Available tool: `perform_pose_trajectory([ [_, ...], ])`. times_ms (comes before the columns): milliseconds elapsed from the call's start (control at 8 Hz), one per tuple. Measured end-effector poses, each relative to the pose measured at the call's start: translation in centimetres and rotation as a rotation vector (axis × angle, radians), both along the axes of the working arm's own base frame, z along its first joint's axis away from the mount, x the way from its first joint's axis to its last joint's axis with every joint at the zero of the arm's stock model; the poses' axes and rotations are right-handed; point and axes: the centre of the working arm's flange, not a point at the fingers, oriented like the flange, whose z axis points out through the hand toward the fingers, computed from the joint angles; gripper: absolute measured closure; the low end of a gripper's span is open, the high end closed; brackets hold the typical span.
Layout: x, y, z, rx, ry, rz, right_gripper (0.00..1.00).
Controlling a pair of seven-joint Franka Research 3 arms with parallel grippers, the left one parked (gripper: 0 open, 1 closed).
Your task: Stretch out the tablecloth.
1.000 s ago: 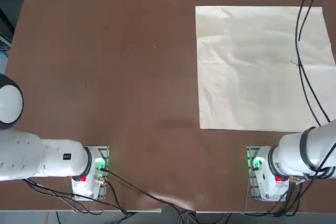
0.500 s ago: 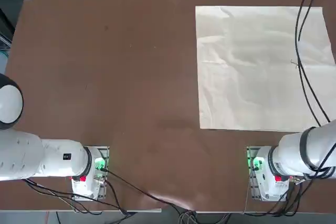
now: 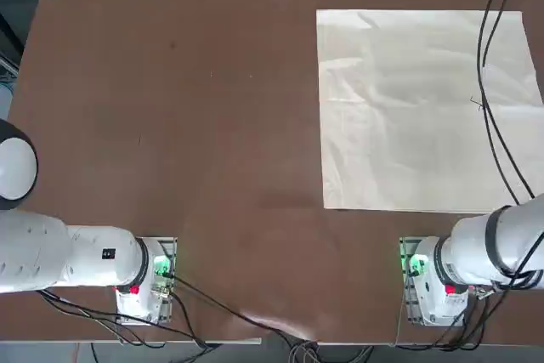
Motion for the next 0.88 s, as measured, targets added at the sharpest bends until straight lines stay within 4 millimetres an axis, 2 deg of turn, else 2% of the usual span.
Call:
perform_pose_trajectory([
  [875,0.04,0.48,-0.05,-0.042,0.000,-0.011,0.00],
])
